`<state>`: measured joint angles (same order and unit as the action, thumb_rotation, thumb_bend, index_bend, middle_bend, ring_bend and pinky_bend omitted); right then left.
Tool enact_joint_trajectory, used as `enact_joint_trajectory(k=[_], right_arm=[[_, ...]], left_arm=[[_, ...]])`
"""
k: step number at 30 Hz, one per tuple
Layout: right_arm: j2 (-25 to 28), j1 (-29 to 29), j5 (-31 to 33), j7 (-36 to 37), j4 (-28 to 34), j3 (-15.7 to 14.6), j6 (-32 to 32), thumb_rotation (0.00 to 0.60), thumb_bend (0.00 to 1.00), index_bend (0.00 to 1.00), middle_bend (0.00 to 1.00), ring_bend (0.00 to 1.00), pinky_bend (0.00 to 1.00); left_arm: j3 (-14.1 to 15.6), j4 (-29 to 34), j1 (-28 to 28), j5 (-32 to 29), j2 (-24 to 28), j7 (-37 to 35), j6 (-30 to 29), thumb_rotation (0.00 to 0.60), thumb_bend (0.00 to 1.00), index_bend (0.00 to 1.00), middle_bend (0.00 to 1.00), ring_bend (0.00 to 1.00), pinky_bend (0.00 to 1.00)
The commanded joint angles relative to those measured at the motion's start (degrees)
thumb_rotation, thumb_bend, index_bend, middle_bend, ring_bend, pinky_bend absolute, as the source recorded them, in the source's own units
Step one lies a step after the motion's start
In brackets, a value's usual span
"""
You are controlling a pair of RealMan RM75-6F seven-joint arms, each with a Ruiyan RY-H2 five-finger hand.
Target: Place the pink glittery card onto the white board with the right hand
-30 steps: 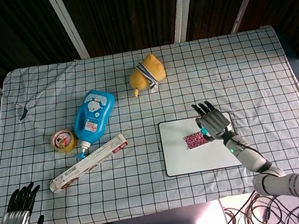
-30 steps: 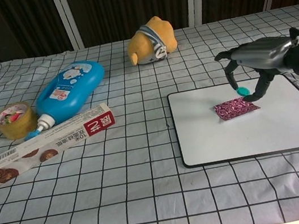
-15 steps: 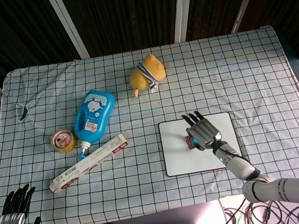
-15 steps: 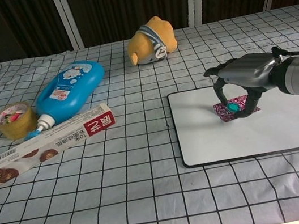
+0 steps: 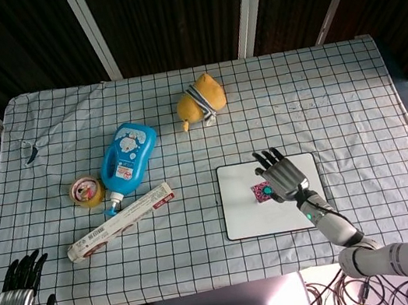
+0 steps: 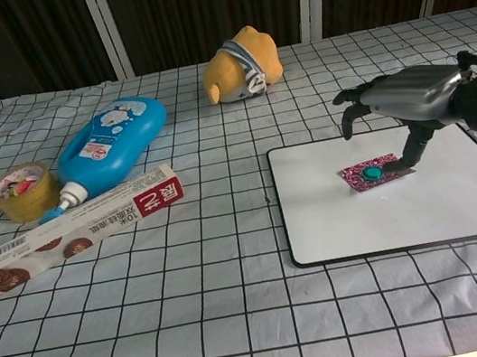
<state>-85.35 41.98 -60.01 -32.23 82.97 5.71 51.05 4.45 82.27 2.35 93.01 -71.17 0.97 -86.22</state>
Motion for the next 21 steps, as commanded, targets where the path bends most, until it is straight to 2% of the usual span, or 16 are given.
enact_joint_trajectory(k=[1, 4, 6, 8, 11, 15, 21], right_arm=[[5.6, -3.8, -6.9, 4.9, 6.2, -1.6, 5.8, 0.6, 0.22, 0.24, 0.0, 0.0, 0.0], [12.5, -9.8, -14.7, 9.2, 12.3, -5.4, 14.3, 0.6, 0.22, 0.16, 0.0, 0.0, 0.0], [15.7, -14.0, -19.6, 12.2, 13.8, -7.9, 20.5, 0.6, 0.21, 0.13, 0.0, 0.0, 0.0], [18.0, -19.4, -24.1, 15.8, 13.2, -10.8, 28.0, 0.6, 0.21, 0.11, 0.0, 0.0, 0.0], [19.1, -26.2, -25.7, 19.4, 10.3, -13.5, 35.2, 0.6, 0.21, 0.08, 0.0, 0.0, 0.0], [17.1, -31.0, -25.1, 24.7, 5.3, -13.0, 39.8, 0.6, 0.22, 0.05, 0.0, 0.0, 0.0], [17.9, -32.4, -26.9, 26.9, 3.8, -13.6, 38.1, 0.6, 0.21, 0.01, 0.0, 0.0, 0.0]], left_arm=[[-0.3, 0.1, -0.3, 0.3, 0.3, -0.7, -1.1, 0.6, 0.37, 0.0, 0.0, 0.0, 0.0], [-0.7, 0.5, -1.0, -0.1, 0.8, -1.4, -2.4, 0.6, 0.37, 0.0, 0.0, 0.0, 0.01], [-0.9, 1.0, -1.4, -0.5, 1.1, -1.4, -3.0, 0.6, 0.37, 0.0, 0.0, 0.0, 0.01], [-1.1, 1.8, -2.0, -0.8, 1.6, -0.1, -3.9, 0.6, 0.37, 0.0, 0.0, 0.0, 0.0], [-1.1, 2.5, -2.7, -0.1, 1.8, 1.1, -5.6, 0.6, 0.37, 0.0, 0.0, 0.0, 0.0], [-0.9, 2.7, -3.0, 0.8, 2.0, 1.3, -6.4, 0.6, 0.37, 0.0, 0.0, 0.0, 0.0], [-0.8, 3.7, -2.6, 0.6, 2.7, 1.3, -4.9, 0.6, 0.37, 0.0, 0.0, 0.0, 0.01]])
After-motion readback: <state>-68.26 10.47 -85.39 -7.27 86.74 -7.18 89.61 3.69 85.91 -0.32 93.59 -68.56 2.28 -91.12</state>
